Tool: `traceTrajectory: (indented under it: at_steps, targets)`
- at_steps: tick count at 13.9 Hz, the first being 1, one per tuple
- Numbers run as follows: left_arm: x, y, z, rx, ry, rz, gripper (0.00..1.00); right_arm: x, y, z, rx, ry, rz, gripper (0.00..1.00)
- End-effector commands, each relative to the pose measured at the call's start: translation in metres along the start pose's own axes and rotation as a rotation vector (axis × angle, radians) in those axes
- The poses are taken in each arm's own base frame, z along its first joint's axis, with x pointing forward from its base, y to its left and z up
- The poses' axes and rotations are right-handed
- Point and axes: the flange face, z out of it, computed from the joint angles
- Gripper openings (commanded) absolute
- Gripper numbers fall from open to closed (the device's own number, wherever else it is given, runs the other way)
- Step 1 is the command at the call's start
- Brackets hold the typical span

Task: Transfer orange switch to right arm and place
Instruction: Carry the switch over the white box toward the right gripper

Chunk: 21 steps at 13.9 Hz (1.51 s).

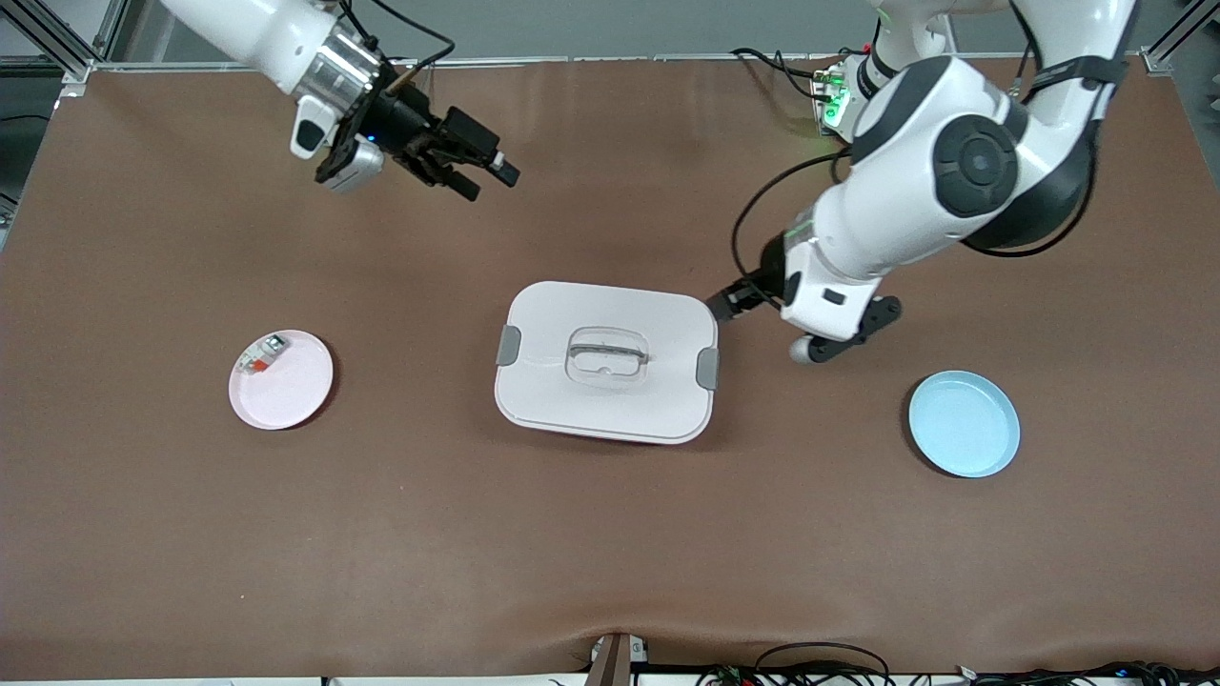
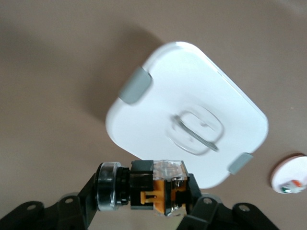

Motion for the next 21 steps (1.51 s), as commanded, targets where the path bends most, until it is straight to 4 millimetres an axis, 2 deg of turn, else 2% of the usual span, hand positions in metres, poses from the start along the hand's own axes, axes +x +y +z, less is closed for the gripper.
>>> traceTrajectory:
  at_steps: [1, 3, 5, 7, 10, 13, 21]
  targets:
    - [-0.017, 0.030, 0.013, -0.054, -0.043, -0.119, 0.00, -0.007, 0.001, 0.017, 0.033, 0.013, 0.074, 1.00]
    - [-0.036, 0.046, 0.030, -0.080, -0.084, -0.220, 0.00, -0.012, -0.001, 0.031, 0.084, 0.010, 0.145, 1.00]
    - [-0.048, 0.055, 0.036, -0.105, -0.142, -0.307, 0.00, -0.014, -0.005, 0.048, 0.100, 0.012, 0.176, 1.00]
    - [-0.059, 0.063, 0.043, -0.129, -0.185, -0.348, 0.00, -0.006, -0.008, 0.065, 0.086, 0.007, 0.191, 1.00]
    - [-0.072, 0.069, 0.052, -0.120, -0.205, -0.360, 0.00, 0.010, -0.020, 0.077, 0.094, 0.012, 0.219, 1.00]
    - [-0.081, 0.071, 0.056, -0.110, -0.212, -0.367, 0.00, 0.022, -0.030, 0.083, 0.105, 0.018, 0.243, 1.00]
    - [-0.084, 0.072, 0.055, -0.113, -0.240, -0.392, 0.00, 0.033, -0.029, 0.110, 0.078, 0.017, 0.238, 1.00]
